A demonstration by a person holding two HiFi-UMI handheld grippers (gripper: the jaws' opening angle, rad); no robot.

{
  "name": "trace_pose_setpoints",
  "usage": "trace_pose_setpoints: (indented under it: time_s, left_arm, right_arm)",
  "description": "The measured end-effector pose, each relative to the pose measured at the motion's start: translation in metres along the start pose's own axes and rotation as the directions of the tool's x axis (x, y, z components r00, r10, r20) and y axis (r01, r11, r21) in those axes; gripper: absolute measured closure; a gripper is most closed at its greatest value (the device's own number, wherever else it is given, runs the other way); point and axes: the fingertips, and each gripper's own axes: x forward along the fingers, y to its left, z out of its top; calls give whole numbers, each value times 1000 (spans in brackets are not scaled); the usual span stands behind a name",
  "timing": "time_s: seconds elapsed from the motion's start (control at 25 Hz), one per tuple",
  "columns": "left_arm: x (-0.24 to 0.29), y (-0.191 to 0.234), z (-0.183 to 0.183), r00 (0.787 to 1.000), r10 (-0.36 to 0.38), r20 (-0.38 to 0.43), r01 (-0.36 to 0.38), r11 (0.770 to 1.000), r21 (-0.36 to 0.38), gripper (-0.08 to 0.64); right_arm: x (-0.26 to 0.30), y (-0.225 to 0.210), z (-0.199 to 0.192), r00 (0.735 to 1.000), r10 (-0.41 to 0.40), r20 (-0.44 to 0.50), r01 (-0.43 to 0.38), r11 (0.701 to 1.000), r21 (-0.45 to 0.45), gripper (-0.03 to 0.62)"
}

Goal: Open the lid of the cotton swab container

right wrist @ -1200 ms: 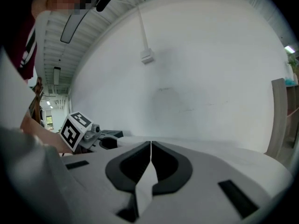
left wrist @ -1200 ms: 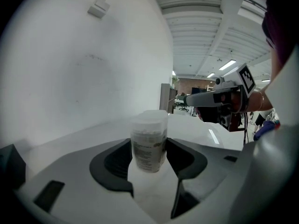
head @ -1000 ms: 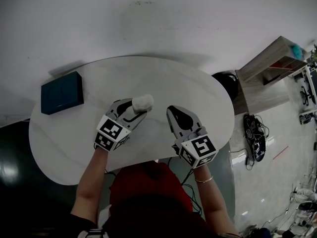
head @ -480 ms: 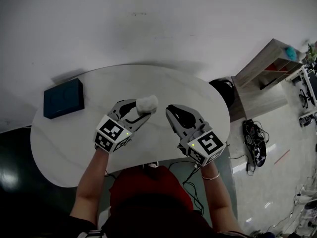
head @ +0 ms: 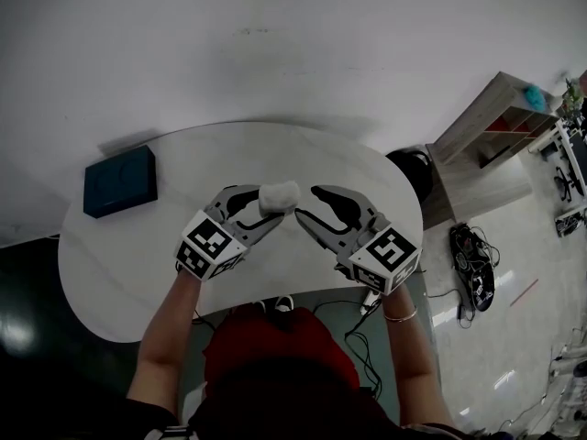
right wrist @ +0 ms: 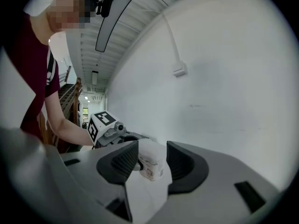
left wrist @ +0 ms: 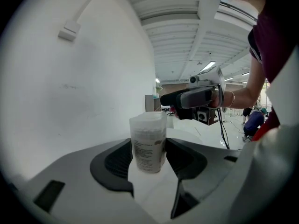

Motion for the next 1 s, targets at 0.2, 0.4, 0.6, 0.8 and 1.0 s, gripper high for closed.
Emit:
trace_pose_setpoints:
  time_s: [0.2,0.4,0.6,0.8,1.0]
  left_arm:
    - [-4,-6,-1,1000,-29,11,29,1000,-4,316]
    - [-8,-12,2,999,-50,21,50,999,19,316]
    - [-16,-17,5,997,-70,43,69,997,22,316]
    - [-24,-21,8,992,-107,69,105,994,21,318]
    - [-29,-25,10,987,-138,77,137,990,17,318]
  right_arm:
    - [1,8,-4,997,50,-57,-53,998,-43,378]
    - [9,9,-9,990,78,-116,-88,993,-84,351]
    - [21,19,-12,979,144,-144,-157,984,-80,333]
    - [29,25,-13,972,178,-152,-191,979,-76,333]
    - [30,32,-10,966,209,-153,-221,973,-67,333]
